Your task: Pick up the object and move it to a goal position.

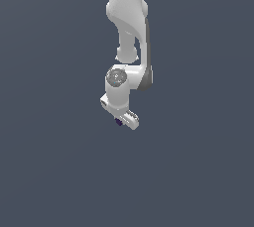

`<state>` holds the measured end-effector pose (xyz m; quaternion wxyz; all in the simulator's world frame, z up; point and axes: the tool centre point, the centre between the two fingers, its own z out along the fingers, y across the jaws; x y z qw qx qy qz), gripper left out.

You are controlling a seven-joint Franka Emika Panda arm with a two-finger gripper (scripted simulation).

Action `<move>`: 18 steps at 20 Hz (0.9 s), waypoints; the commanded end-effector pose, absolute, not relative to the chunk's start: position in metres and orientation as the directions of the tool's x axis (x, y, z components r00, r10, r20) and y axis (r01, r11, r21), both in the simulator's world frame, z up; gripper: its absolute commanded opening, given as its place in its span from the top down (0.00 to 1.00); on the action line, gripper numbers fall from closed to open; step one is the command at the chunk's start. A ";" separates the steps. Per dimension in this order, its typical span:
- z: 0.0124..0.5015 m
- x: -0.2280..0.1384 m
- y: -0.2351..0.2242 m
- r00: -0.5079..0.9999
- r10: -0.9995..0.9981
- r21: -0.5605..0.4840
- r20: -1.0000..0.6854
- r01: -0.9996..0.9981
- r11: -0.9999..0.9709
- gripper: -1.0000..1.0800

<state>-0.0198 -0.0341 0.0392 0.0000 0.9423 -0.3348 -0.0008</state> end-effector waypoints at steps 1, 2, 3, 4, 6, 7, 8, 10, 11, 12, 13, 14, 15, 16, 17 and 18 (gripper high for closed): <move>0.053 -0.019 -0.039 0.775 -0.632 -0.001 0.000 -0.632 -0.775 1.00; 0.059 -0.019 -0.041 0.775 -0.632 -0.001 0.000 -0.632 -0.775 1.00; 0.066 -0.019 -0.043 0.775 -0.632 -0.001 0.000 -0.632 -0.775 1.00; 0.074 -0.019 -0.046 0.775 -0.632 -0.001 0.000 -0.632 -0.775 1.00; 0.092 -0.018 -0.052 0.775 -0.632 -0.001 -0.001 -0.632 -0.775 1.00; 0.101 -0.018 -0.055 0.775 -0.632 -0.001 -0.001 -0.632 -0.775 1.00; 0.111 -0.018 -0.058 0.775 -0.632 -0.001 -0.001 -0.632 -0.775 1.00; 0.132 -0.017 -0.065 0.775 -0.632 -0.001 -0.001 -0.632 -0.775 1.00; 0.143 -0.017 -0.069 0.775 -0.632 0.000 0.000 -0.632 -0.775 1.00; 0.153 -0.016 -0.073 0.775 -0.632 0.000 0.000 -0.632 -0.775 1.00; 0.162 -0.016 -0.076 0.775 -0.632 0.000 0.000 -0.632 -0.775 1.00; 0.172 -0.016 -0.079 0.775 -0.632 0.000 0.000 -0.632 -0.775 1.00; 0.180 -0.015 -0.082 0.775 -0.632 0.000 0.000 -0.632 -0.775 1.00; 0.188 -0.015 -0.085 0.775 -0.632 0.000 0.000 -0.632 -0.775 1.00; 0.196 -0.014 -0.087 0.775 -0.632 0.000 0.000 -0.632 -0.775 1.00; 0.203 -0.014 -0.090 0.775 -0.632 0.000 0.000 -0.632 -0.775 1.00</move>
